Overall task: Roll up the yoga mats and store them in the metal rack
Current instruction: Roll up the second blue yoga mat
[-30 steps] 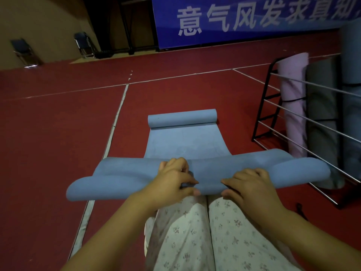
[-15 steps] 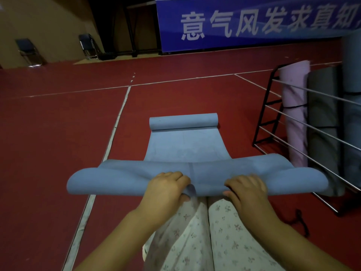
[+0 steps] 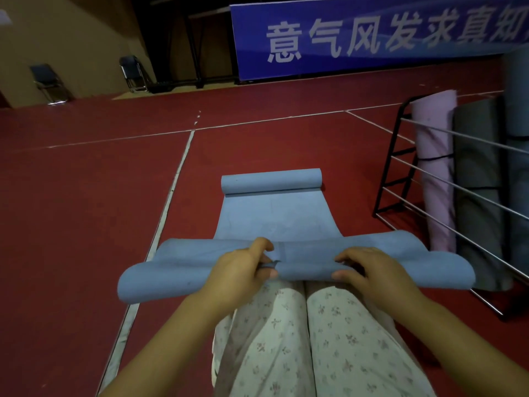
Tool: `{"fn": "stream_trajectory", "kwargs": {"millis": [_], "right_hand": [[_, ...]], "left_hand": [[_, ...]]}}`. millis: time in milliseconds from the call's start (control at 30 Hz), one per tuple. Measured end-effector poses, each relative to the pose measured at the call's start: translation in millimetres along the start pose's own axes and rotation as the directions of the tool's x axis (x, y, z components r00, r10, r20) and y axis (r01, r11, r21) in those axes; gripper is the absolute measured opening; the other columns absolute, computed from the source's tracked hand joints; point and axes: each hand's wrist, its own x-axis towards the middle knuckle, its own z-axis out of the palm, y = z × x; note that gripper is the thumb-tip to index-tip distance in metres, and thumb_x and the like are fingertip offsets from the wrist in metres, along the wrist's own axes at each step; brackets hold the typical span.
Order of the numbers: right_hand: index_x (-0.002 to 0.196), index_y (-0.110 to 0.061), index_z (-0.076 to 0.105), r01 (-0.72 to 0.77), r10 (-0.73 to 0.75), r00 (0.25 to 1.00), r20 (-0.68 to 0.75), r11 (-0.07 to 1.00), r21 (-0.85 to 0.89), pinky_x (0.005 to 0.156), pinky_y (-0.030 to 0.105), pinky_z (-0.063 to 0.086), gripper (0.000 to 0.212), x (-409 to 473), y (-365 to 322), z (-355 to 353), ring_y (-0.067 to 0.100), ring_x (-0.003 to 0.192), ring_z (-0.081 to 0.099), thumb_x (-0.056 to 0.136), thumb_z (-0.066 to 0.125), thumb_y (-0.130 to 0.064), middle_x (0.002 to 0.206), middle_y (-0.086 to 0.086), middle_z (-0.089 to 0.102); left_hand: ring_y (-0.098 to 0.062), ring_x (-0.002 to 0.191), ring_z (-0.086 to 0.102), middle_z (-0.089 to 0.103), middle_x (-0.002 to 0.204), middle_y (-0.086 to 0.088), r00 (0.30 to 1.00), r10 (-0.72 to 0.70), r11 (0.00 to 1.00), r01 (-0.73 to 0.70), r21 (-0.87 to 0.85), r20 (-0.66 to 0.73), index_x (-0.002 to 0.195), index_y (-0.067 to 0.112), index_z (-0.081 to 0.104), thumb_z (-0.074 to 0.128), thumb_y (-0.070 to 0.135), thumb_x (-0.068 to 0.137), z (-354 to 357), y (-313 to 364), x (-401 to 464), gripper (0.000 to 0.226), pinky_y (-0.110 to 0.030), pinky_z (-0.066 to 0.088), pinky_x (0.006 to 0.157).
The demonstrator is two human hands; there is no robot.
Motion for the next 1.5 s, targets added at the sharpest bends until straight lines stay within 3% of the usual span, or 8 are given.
{"fn": "stream_trajectory", "kwargs": {"millis": [267,600,733,867,1000,1133,1333,1500], "right_hand": [[0.069,-0.035,0.053,-0.007,0.002,0.995,0.103,0.999,0.049,0.069,0.01,0.035,0.024,18.1,-4.5,-5.8,0.008,0.082,0.051,0.082,0.071,-0.027,0.084,-0.004,0.056],[0.098,-0.03,0.074,-0.075,0.112,0.987,0.117,0.956,-0.282,0.08,0.029,0.035,0.026,41.4,-12.2,-7.1,0.018,0.103,0.053,0.089,0.056,-0.047,0.099,-0.003,0.056],[0.091,-0.021,0.068,-0.055,0.026,0.996,-0.087,0.93,-0.364,0.097,0.032,0.031,0.02,23.8,-20.5,1.3,0.021,0.092,0.056,0.089,0.06,-0.038,0.09,0.0,0.06],[0.062,-0.018,0.053,-0.046,-0.086,0.963,-0.255,0.879,-0.474,0.103,0.052,0.023,0.03,14.2,-20.9,18.9,0.021,0.056,0.055,0.068,0.082,-0.017,0.057,-0.004,0.05],[0.064,-0.018,0.057,-0.037,-0.136,0.932,-0.336,0.886,-0.462,0.106,0.051,0.022,0.022,1.6,-15.7,25.8,0.021,0.057,0.058,0.083,0.065,-0.027,0.06,-0.004,0.053],[0.086,-0.014,0.068,0.018,-0.11,0.971,-0.212,0.918,-0.397,0.105,0.049,0.021,0.046,-10.4,-10.5,26.7,0.02,0.075,0.067,0.053,0.088,-0.04,0.08,-0.003,0.067],[0.095,-0.013,0.072,0.006,-0.049,0.983,-0.179,0.973,-0.232,0.114,0.039,0.006,0.034,8.8,-7.0,13.1,0.02,0.089,0.064,0.066,0.085,-0.027,0.092,-0.001,0.068],[0.079,-0.016,0.077,0.074,-0.107,0.991,-0.08,0.937,-0.341,0.094,0.052,0.038,0.028,22.9,-6.5,4.6,0.026,0.072,0.056,0.058,0.086,-0.032,0.079,0.001,0.052]], "left_hand": [[-0.016,0.093,0.045,0.042,0.101,0.003,0.997,0.063,0.995,-0.065,-0.076,-0.036,0.102,0.01,0.057,0.059,0.025,0.092,6.0,-4.8,7.9,0.018,-0.023,0.036,0.081],[-0.022,0.112,0.04,0.048,0.115,-0.001,1.0,0.004,0.977,-0.004,0.213,-0.001,0.115,0.02,0.064,0.046,0.036,0.098,-0.3,3.0,30.0,0.03,-0.029,0.024,0.083],[-0.027,0.084,0.061,0.064,0.086,-0.007,0.985,0.009,0.978,0.027,0.205,-0.174,0.098,0.011,0.069,0.06,0.031,0.089,4.7,4.7,18.8,0.024,-0.034,0.046,0.064],[-0.019,0.046,0.056,0.058,0.058,0.002,0.979,0.046,0.961,0.01,0.275,-0.196,0.072,0.017,0.066,0.043,0.033,0.08,5.6,15.6,3.9,0.029,-0.023,0.034,0.037],[-0.015,0.057,0.061,0.066,0.073,0.006,0.991,0.05,0.983,-0.027,0.179,-0.125,0.085,0.023,0.069,0.052,0.044,0.073,6.6,9.4,-12.2,0.029,-0.021,0.043,0.045],[-0.018,0.067,0.067,0.07,0.085,0.003,0.998,0.032,0.994,-0.025,0.106,-0.06,0.094,0.022,0.072,0.087,0.026,0.054,9.6,1.9,-10.7,0.043,-0.021,0.051,0.052],[-0.024,0.1,0.06,0.062,0.111,-0.006,0.997,0.019,1.0,-0.019,0.004,-0.074,0.122,0.016,0.064,0.064,0.018,0.087,5.4,-4.4,11.2,0.035,-0.026,0.045,0.083],[-0.016,0.1,0.034,0.039,0.108,0.001,0.996,0.073,0.997,-0.072,0.022,-0.053,0.128,0.016,0.059,0.058,0.026,0.093,6.4,-11.0,24.7,0.037,-0.011,0.019,0.081]]}}
